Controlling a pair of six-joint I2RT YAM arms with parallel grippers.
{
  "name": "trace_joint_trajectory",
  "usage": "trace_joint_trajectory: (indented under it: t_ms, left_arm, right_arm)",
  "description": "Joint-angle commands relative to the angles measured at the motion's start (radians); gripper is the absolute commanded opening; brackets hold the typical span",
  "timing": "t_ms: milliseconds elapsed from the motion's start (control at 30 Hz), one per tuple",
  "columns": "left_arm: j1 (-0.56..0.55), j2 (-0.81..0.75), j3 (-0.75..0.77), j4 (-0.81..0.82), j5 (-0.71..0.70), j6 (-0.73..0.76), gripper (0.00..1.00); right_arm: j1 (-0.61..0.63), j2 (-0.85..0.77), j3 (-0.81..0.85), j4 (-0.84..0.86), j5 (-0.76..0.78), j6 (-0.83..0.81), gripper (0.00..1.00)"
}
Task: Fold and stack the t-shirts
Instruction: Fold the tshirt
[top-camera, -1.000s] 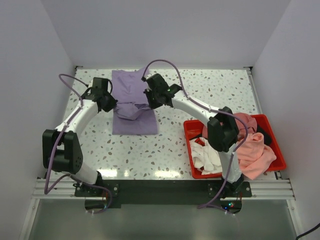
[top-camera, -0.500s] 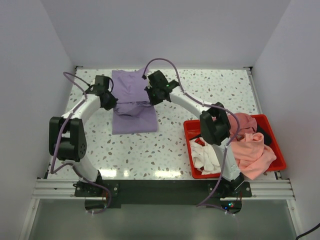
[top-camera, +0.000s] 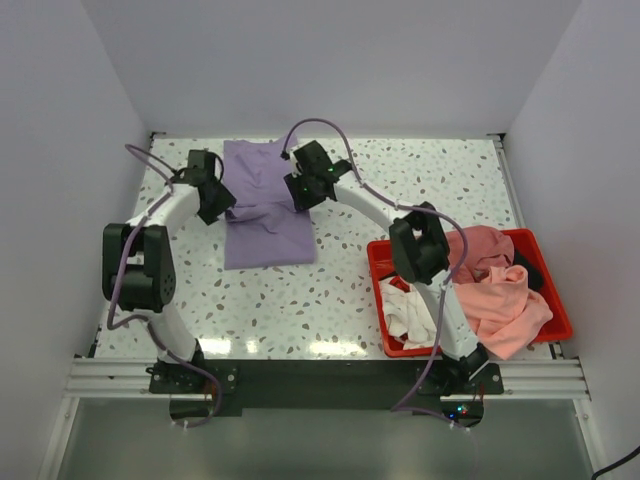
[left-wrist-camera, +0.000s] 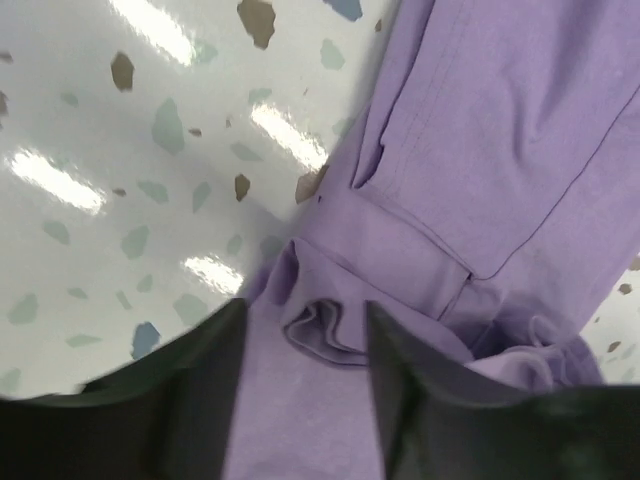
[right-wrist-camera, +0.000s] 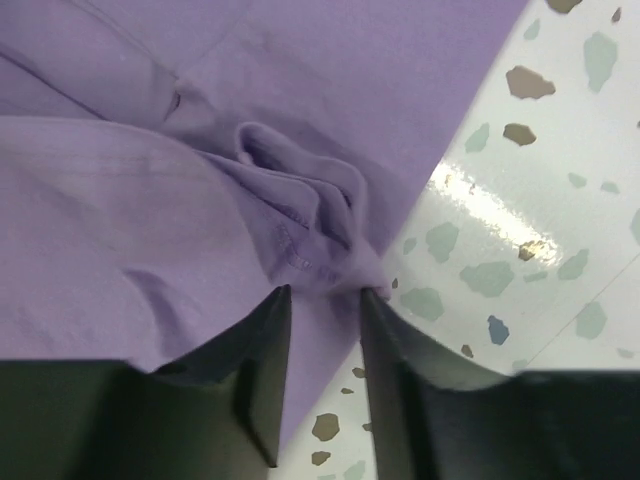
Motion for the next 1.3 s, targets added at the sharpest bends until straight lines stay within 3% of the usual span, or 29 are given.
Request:
trace_joint_trajectory:
  t_ms: [0,33,100,200,233,267,400,500,667,800,1100,1267]
  left_arm:
    - [0.025,-0.049,0.073,0.004,-0.04,0.001,0.67]
    - [0.028,-0.062,0.077,-0.002,-0.043,0.001,0.86]
    - [0.028,-0.114,0.068,-0.016,-0.058,0.0,1.0]
    - [0.028,-0.203,0.0,-0.008,-0.059,-0.005,1.0]
    - [0.028,-0.253,-0.024,-0.004,-0.054,-0.006,1.0]
    - [0.028,-0.279,-0.049,0.003,-0.043,-0.017,1.0]
    - [0.026,-0.42,-0.23,0.045,0.001,-0.04,1.0]
    - [0.026,-0.517,-0.323,0.03,0.006,-0.048,1.0]
    - [0.026,-0.634,-0.446,-0.002,0.026,-0.054,1.0]
    - [0.026,-0.661,-0.497,-0.037,0.024,-0.04,1.0]
    - [0.026,-0.649,-0.502,-0.044,0.05,-0.011,1.0]
    - [0.026,-0.643,-0.517,-0.022,0.069,-0.006,1.0]
  right_arm:
    - [-0.011,-0.03,0.094,-0.028,0.01,-0.035,0.4]
    - [-0.011,-0.039,0.105,-0.032,0.01,-0.041,0.49]
    - [-0.009,-0.087,0.089,-0.037,0.003,-0.051,0.58]
    - [-0.009,-0.171,0.026,-0.016,-0.057,-0.052,0.73]
    - [-0.006,-0.196,-0.037,0.009,-0.096,-0.052,0.9]
    - [-0.005,-0.217,-0.071,0.026,-0.128,-0.046,0.99]
    - [0.056,-0.276,-0.195,0.089,-0.225,-0.041,0.99]
    - [0.116,-0.247,-0.18,0.081,-0.233,-0.061,0.99]
    - [0.172,-0.089,-0.038,0.07,-0.26,-0.055,0.99]
    - [0.178,0.071,0.175,0.104,-0.26,-0.025,0.99]
    - [0.176,0.333,0.41,0.567,-0.112,0.113,0.99]
    - [0.175,0.326,0.432,0.692,-0.147,0.124,0.99]
